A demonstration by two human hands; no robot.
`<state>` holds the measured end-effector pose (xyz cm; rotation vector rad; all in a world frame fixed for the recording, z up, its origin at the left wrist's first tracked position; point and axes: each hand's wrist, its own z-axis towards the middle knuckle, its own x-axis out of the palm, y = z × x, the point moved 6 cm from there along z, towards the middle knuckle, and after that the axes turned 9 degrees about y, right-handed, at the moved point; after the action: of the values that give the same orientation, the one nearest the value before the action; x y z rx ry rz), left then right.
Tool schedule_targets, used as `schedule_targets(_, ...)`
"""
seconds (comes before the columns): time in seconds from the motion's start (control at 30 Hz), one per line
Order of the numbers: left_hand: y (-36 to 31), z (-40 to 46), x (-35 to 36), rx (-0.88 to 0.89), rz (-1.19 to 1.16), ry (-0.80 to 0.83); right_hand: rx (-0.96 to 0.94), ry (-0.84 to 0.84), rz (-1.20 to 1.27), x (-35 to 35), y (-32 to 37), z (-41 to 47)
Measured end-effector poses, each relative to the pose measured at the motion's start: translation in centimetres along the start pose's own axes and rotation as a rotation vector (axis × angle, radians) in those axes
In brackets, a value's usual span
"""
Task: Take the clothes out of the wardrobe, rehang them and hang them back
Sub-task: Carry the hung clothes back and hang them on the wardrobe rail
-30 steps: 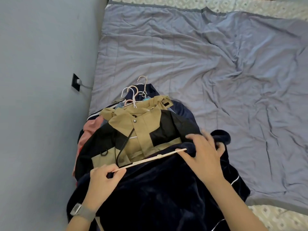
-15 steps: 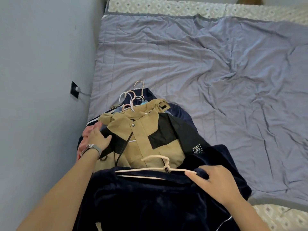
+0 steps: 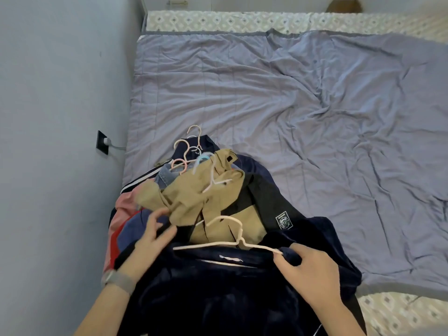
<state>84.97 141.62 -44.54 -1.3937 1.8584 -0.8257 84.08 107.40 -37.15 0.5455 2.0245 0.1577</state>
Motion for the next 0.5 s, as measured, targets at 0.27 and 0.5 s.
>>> schedule_targets(0.27,-2.6,-6.1,6.9,0.046,0.77,-0.231,-0.189,-0.115,0.157,-3.1,-1.2,-1.2)
schedule_targets(0.5,-9.0,-14.2,8.9,0.107,0.713,-0.606,-0.333,-0.081,0.406,-7.2,-0.8,-2.8)
